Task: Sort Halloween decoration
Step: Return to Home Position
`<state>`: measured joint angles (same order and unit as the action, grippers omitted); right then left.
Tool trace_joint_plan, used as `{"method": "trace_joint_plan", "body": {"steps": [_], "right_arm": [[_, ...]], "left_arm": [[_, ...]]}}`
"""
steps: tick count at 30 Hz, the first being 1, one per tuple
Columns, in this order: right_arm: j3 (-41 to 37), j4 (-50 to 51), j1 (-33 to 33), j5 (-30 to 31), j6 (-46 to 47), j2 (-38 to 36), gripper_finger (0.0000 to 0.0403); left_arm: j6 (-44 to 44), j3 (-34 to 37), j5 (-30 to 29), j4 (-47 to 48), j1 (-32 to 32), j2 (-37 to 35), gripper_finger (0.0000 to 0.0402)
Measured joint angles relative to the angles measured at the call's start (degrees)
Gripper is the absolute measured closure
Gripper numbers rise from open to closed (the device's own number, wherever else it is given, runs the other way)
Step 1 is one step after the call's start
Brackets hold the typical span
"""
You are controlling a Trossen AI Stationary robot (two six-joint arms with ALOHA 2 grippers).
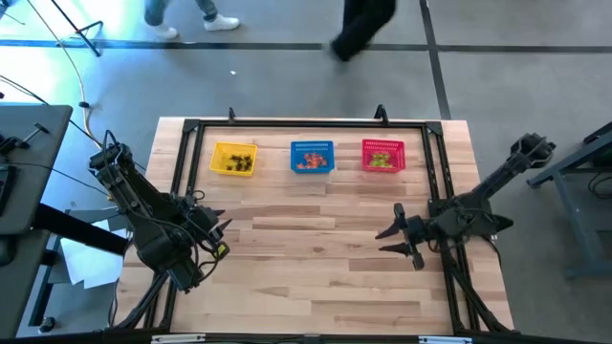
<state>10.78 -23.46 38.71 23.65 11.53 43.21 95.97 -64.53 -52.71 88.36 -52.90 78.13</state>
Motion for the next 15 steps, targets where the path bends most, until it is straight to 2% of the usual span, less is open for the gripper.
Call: {"method": "trace_joint_plan", "body": {"steps": [6,15], "right_arm": [[-3.73,1.33,-7.27,-8.89,-0.03,-5.82,0.0258],[-6.00,8.93,-16.27,-16.67,0.42,-13.03,0.0258]], "left_arm": [[0.39,-0.01,0.02,-0.09,0.00,0.00,0.0268],[1.44,-0.02,0.09,-0.11,0.00,0.01,0.0268]]}}
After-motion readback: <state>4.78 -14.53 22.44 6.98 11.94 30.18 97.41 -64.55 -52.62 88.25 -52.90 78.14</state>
